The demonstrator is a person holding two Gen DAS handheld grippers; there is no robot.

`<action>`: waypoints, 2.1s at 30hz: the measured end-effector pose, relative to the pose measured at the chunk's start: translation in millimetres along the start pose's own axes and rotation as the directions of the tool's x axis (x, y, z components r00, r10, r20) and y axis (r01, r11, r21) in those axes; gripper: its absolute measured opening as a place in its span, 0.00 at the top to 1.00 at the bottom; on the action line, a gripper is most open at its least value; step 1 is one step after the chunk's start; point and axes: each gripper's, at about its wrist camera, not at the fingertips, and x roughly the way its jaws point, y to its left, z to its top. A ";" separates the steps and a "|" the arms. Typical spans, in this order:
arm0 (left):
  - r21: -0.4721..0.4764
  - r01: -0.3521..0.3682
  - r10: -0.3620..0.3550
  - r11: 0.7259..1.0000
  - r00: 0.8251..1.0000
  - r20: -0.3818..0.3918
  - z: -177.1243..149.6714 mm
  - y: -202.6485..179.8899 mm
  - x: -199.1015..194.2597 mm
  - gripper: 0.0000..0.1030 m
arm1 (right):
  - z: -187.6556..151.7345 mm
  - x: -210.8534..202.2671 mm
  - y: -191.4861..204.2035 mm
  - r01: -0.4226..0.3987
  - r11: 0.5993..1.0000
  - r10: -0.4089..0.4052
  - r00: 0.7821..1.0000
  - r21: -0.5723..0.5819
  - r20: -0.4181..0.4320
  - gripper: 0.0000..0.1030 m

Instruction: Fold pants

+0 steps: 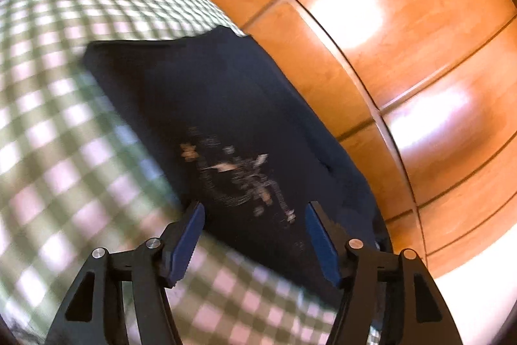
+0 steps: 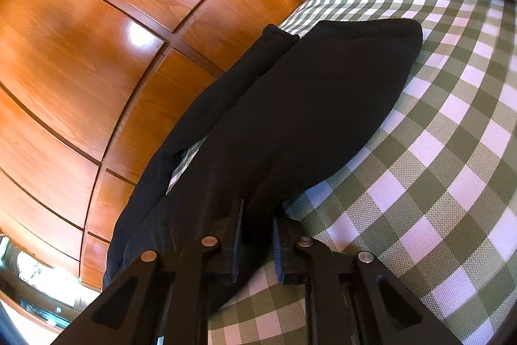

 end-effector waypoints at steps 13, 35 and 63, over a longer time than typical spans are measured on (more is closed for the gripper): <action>0.108 -0.159 0.161 0.981 0.987 -0.005 15.9 -15.0 41.2 0.39 | -1.5 0.3 2.3 0.016 1.000 -0.016 1.000 -0.011 0.002 0.86; 0.155 -0.042 0.037 0.987 0.999 0.036 15.6 13.6 -60.1 0.94 | -7.7 -49.9 12.8 0.005 0.999 -0.003 0.997 -0.032 0.076 0.91; 0.361 -0.096 0.072 0.928 0.994 0.081 -15.3 -62.7 -47.7 0.43 | 31.2 -49.3 40.5 0.096 0.981 -0.086 0.994 -0.169 0.066 0.62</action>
